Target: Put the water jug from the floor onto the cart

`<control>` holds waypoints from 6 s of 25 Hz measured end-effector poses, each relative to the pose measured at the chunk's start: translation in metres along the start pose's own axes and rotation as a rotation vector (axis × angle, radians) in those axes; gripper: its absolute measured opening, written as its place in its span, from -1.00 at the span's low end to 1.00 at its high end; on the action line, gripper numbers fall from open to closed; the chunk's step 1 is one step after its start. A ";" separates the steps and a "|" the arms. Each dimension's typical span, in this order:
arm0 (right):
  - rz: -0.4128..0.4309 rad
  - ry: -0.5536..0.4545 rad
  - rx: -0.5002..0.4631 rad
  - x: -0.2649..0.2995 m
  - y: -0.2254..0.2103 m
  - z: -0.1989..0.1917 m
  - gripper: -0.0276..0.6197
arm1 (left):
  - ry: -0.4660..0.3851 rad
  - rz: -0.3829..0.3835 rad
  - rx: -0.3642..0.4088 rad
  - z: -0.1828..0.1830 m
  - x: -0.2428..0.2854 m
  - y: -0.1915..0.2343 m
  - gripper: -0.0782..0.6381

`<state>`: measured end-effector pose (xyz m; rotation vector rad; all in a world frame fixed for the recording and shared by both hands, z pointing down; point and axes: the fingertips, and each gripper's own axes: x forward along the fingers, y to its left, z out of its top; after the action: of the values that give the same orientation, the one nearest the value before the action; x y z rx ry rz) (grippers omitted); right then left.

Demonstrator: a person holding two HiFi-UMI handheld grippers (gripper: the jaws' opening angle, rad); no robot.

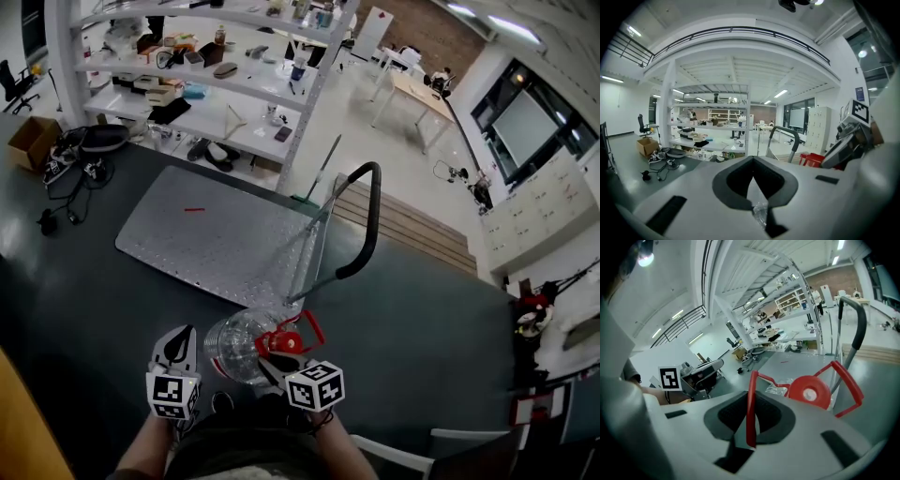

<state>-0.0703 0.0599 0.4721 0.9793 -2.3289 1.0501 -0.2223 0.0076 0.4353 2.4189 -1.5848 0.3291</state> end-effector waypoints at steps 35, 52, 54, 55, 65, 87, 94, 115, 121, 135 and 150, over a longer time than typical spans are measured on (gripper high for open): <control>-0.055 0.022 0.057 0.154 -0.159 0.205 -0.82 | 0.070 -0.106 0.095 0.091 0.262 0.113 -0.76; -0.339 -0.175 0.416 0.235 -0.264 0.286 -0.82 | 0.117 -0.418 0.111 0.108 0.427 0.179 -0.76; -0.361 -0.198 0.436 0.237 -0.280 0.293 -0.82 | 0.135 -0.427 0.106 0.100 0.440 0.179 -0.76; -0.371 -0.211 0.444 0.236 -0.288 0.297 -0.82 | 0.143 -0.431 0.102 0.097 0.446 0.178 -0.76; -0.459 -0.208 0.312 0.229 -0.346 0.357 -0.81 | 0.167 -0.433 0.117 0.102 0.508 0.175 -0.76; -0.442 -0.073 0.055 0.302 -0.353 0.360 -0.81 | 0.251 -0.448 0.107 0.082 0.530 0.151 -0.76; -0.428 -0.182 0.105 0.299 -0.351 0.362 -0.81 | 0.249 -0.434 0.111 0.076 0.509 0.159 -0.76; -0.504 -0.487 0.145 0.197 -0.274 0.377 -0.60 | 0.146 -0.427 0.103 0.099 0.460 0.178 -0.76; -0.544 -0.498 0.041 0.165 -0.262 0.372 -0.81 | 0.090 -0.392 0.106 0.115 0.426 0.168 -0.76; -0.546 -0.584 -0.028 0.044 -0.216 0.301 -0.94 | 0.027 -0.357 0.126 0.118 0.310 0.083 -0.76; -0.459 -0.712 -0.091 -0.077 -0.120 0.217 -0.95 | -0.100 -0.348 0.163 0.127 0.163 -0.020 -0.76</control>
<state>0.0543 -0.1298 0.3462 1.9730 -2.4192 0.4393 -0.1327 -0.1656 0.3638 2.8146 -1.1774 0.2851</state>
